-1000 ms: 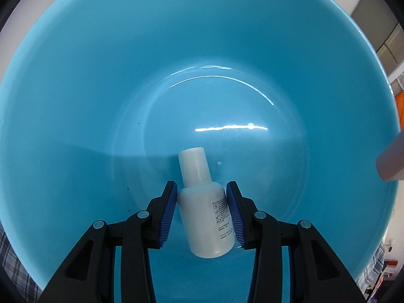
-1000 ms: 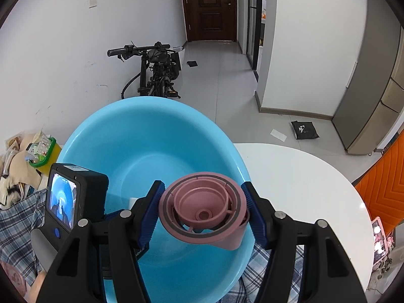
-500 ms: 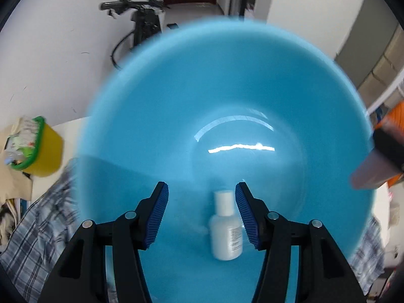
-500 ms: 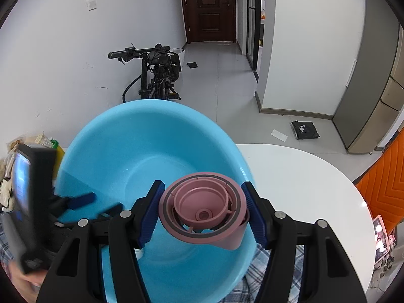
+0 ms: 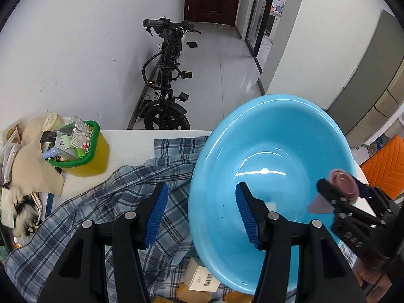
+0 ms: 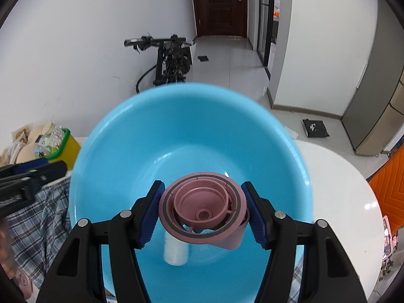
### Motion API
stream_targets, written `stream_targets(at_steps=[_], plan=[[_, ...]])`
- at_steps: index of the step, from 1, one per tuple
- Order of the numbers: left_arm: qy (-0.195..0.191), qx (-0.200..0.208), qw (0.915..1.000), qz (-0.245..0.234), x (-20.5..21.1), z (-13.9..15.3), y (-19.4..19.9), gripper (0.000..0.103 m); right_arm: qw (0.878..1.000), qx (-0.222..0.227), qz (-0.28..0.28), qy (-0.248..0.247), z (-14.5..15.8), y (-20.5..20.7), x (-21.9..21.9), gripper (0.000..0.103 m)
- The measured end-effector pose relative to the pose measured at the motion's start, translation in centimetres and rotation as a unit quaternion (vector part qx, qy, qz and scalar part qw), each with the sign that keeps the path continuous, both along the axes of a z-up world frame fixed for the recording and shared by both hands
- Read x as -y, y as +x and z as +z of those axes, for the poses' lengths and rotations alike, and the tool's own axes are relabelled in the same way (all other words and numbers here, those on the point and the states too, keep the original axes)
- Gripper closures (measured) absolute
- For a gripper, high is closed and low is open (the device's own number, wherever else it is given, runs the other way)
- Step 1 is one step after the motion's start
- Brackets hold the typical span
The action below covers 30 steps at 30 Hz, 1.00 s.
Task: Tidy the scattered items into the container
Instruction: 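Open the left gripper to drop the bottle while the right gripper releases the pink cups into the basin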
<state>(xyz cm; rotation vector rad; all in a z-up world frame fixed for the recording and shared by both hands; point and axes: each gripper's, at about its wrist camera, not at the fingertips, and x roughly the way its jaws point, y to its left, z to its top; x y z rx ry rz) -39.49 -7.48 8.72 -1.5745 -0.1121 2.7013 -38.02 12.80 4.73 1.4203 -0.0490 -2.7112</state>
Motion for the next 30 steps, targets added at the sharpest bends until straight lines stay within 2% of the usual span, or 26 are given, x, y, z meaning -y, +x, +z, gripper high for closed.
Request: stream_targets(at_steps=[6,12,16,23,26,30], plan=[[0.007,0.008,0.9999,-0.012,-0.6,-1.2,-0.2,0.045,0.999,0.04,-0.009,0.011,-3.8,-0.6,0.6,0.042],[-0.001,0.021,0.9997,-0.016,-1.5,-3.6,-1.1,0.045,0.997,0.071,-0.014,0.013,-5.9,-1.0,0.2,0.042],[-0.014,0.017,0.9997,-0.015,-2.0,-4.2,-1.4,0.045,0.997,0.073,-0.014,0.02,-6.4,-0.9,-0.1,0.042],[0.003,0.009,0.9996,-0.028,-2.9,-3.7,-1.6,0.045,0.997,0.076,-0.014,0.006,-7.1,-0.5,0.0,0.042],[-0.003,0.01,0.9994,-0.032,-3.6,-3.9,-1.6,0.045,0.997,0.07,-0.007,0.012,-6.8,-0.2,0.2,0.042],[-0.004,0.013,0.9994,-0.032,-4.0,-4.2,-1.6,0.045,0.998,0.064,-0.004,0.008,-6.1,0.4,0.0,0.037]])
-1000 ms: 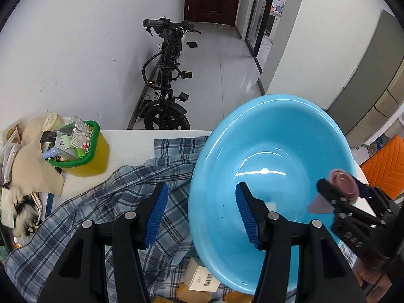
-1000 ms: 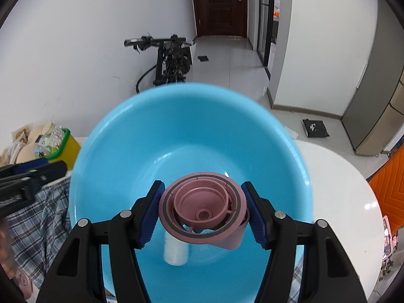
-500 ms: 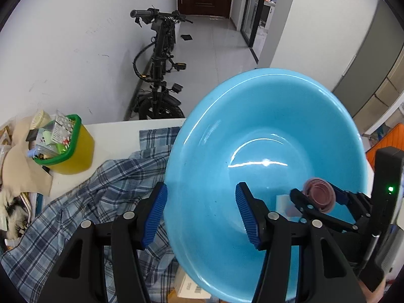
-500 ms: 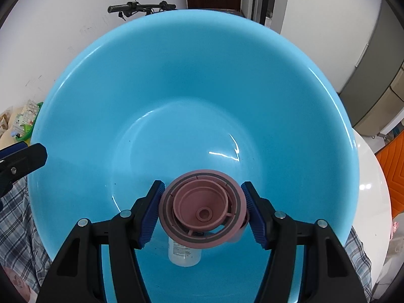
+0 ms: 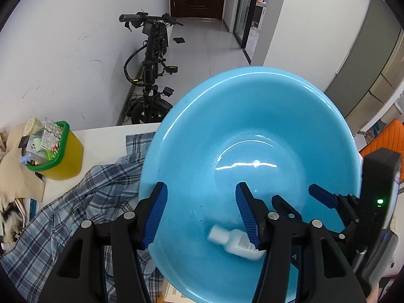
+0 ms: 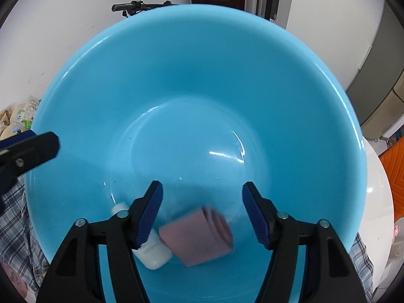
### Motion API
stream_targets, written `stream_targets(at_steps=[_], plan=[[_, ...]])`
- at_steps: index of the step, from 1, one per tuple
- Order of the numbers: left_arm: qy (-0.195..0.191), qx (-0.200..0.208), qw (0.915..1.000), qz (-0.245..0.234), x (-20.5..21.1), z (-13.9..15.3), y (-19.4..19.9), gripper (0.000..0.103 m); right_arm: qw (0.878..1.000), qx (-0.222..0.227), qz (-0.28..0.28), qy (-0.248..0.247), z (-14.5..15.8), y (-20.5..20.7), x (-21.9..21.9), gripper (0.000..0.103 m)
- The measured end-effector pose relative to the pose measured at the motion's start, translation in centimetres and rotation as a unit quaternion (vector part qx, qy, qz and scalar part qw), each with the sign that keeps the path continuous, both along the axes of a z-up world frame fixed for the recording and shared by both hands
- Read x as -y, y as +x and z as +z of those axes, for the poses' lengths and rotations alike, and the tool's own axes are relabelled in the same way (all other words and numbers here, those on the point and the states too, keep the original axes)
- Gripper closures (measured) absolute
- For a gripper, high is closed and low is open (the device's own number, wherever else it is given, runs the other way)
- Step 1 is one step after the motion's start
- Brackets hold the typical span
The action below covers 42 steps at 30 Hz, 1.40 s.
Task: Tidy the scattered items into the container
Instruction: 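Open the left gripper to drop the bottle while the right gripper releases the pink cups into the basin, then raise both tools out of the basin and move them toward the scattered items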
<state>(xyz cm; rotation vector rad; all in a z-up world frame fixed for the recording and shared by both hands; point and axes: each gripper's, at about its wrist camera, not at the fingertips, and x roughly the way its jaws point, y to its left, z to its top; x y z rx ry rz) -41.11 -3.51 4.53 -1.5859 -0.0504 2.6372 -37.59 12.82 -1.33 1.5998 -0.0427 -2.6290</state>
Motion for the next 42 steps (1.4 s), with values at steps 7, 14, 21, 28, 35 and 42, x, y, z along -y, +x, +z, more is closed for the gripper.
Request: stream_targets(at_steps=[7,14,21,28,35,42], plan=[[-0.002,-0.004,1.0,-0.001,-0.5,0.4,0.5,0.045,1.0,-0.015,0.001,0.0,1.4,1.5,-0.4,0.025],[0.008,-0.023,0.9996,-0.011,-0.7,1.7,1.6,0.045,0.998,-0.061,0.006,0.005,3.0,2.3,-0.8,0.018],[0.011,-0.095,0.995,-0.028,-0.6,3.6,3.9,0.028,0.984,-0.17,0.02,0.053,5.8,4.8,-1.0,0.005],[0.056,-0.21,0.976,-0.003,0.9,5.8,7.9,0.016,0.959,-0.281,0.02,0.03,8.1,9.3,-2.0,0.0],[0.006,-0.27,0.9619,-0.041,-0.1,6.2,13.1,0.016,0.948,-0.318,0.0,0.022,9.1,13.2,-3.3,0.0],[0.022,-0.272,0.9612,-0.04,-1.1,6.0,16.8,0.016,0.947,-0.321,-0.001,0.036,9.4,15.8,-2.4,0.0]])
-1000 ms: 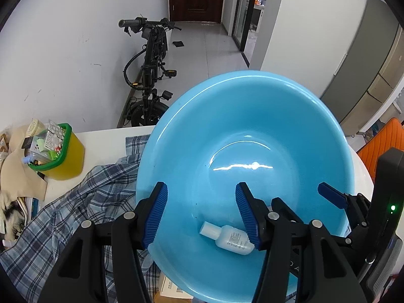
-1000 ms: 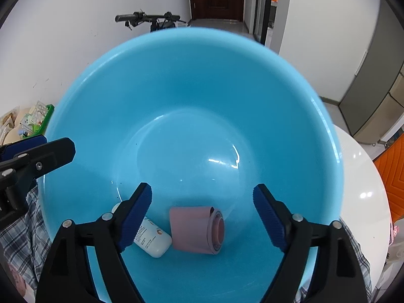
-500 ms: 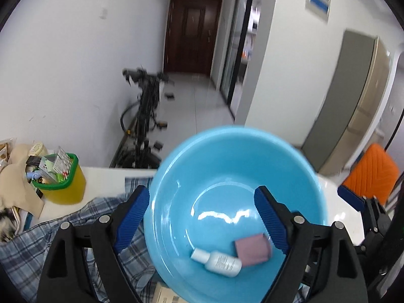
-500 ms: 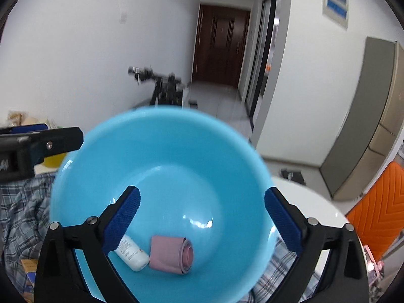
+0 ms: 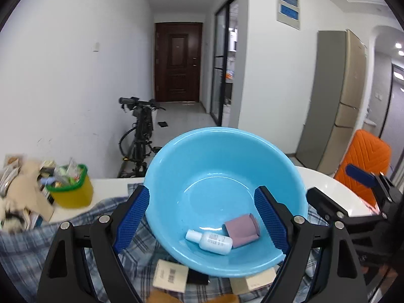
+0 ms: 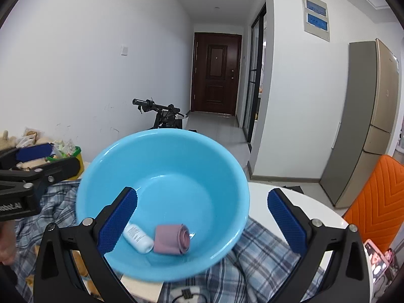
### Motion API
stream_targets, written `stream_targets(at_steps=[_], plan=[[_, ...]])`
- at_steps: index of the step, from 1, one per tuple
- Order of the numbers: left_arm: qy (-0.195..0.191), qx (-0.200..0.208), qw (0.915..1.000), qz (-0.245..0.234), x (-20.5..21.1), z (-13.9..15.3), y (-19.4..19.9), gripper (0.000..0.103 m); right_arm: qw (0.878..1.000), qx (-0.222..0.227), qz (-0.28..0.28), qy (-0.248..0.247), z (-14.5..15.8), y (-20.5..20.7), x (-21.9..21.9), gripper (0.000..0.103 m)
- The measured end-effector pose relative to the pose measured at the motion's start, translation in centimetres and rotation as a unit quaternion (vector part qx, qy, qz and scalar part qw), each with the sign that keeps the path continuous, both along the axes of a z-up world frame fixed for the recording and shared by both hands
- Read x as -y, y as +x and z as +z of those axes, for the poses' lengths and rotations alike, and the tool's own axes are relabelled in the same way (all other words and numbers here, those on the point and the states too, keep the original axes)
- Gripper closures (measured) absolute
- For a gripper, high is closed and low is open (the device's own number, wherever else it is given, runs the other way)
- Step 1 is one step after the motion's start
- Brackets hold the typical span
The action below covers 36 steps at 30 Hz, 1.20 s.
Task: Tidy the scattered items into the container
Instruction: 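Raise both tools out of the basin and move them toward the scattered items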
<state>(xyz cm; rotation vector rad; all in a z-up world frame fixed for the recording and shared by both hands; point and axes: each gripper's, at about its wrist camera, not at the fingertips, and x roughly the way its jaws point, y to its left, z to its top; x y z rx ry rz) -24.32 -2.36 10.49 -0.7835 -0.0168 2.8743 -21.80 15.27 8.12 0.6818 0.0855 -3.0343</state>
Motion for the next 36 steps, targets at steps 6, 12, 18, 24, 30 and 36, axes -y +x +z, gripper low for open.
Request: stream_targets(at_steps=[6,12,18,24,30,36], plan=[[-0.033,-0.075,0.996,0.036,-1.4,0.9,3.8,0.016,1.0,-0.025,-0.003,-0.003,1.8,2.3,0.0,0.0],[-0.009,-0.099,0.9949,0.017,-0.7,2.0,6.9,0.016,0.997,-0.078,0.0,0.018,3.2,6.2,-0.4,0.0],[-0.01,-0.111,0.9932,0.033,-0.1,2.1,10.3,0.016,0.996,-0.085,0.005,0.009,2.8,8.9,-1.3,0.0],[0.021,-0.181,0.9825,-0.039,0.0,2.4,15.1,0.016,0.995,-0.098,-0.034,-0.004,3.1,13.2,-1.6,0.0],[0.025,-0.157,0.9869,-0.026,0.4,2.5,18.6,0.014,0.997,-0.068,0.014,-0.032,3.9,17.9,-0.9,0.0],[0.013,-0.177,0.9841,0.005,1.1,3.4,22.7,0.014,0.996,-0.088,0.017,-0.008,4.7,21.5,0.3,0.0]])
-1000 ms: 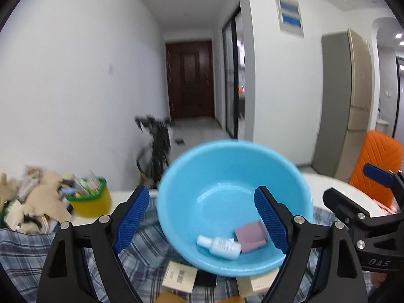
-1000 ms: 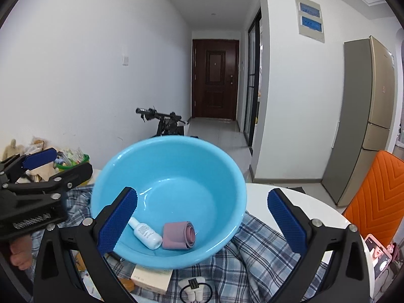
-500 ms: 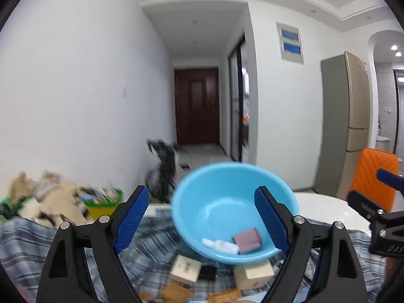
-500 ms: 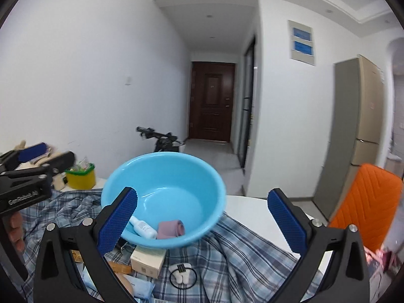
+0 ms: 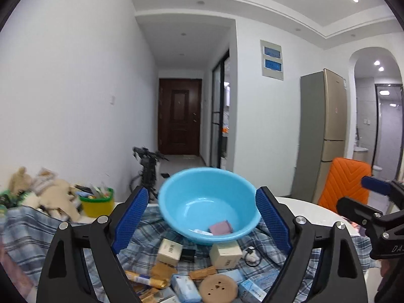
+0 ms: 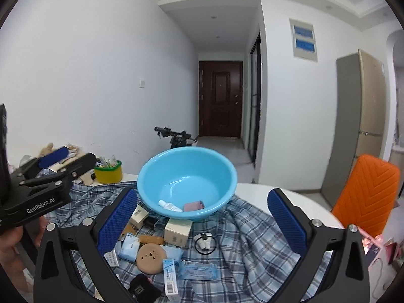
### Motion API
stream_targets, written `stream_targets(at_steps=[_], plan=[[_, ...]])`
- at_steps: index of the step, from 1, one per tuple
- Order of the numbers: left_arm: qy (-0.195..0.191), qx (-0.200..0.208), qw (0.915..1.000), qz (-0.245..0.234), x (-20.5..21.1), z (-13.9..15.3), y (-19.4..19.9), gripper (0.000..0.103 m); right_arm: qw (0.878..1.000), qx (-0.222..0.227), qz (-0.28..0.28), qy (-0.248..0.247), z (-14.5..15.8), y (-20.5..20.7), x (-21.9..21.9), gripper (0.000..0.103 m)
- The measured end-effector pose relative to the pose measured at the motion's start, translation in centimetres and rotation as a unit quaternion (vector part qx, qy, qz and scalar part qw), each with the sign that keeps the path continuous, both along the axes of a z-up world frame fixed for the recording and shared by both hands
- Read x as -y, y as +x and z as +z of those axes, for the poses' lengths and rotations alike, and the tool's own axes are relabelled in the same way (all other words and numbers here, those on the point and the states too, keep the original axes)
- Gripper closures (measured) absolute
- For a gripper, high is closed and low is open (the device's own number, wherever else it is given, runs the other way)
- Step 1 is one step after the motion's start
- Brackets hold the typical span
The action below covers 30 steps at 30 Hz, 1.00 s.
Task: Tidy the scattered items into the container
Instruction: 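Raise both tools out of the basin and move them toward the scattered items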
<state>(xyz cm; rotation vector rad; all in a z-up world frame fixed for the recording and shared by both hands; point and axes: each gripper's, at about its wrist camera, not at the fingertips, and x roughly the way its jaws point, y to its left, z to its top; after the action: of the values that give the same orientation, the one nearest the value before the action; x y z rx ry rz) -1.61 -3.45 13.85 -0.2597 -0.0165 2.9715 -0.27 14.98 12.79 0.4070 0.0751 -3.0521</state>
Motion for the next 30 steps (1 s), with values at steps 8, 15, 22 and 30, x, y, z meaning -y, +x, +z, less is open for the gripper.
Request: stream_targets(at_steps=[8,15,22,30], plan=[[-0.051,0.004,0.9986,-0.015,-0.8,-2.3,3.7,0.014,1.0,-0.018,-0.001,0.001,-2.9,1.7,0.3,0.0],[-0.039,0.023,0.999,0.001,0.1,-4.8,5.0,0.014,1.0,-0.018,-0.007,0.024,-4.9,2.9,0.3,0.0],[0.032,0.078,0.9962,-0.019,1.9,-6.1,4.6,0.014,1.0,0.003,-0.009,0.007,-6.4,3.2,-0.5,0.0],[-0.036,0.19,0.981,0.013,1.0,-10.4,2.0,0.014,0.993,0.118,0.001,0.015,-10.4,0.6,-0.1,0.0]])
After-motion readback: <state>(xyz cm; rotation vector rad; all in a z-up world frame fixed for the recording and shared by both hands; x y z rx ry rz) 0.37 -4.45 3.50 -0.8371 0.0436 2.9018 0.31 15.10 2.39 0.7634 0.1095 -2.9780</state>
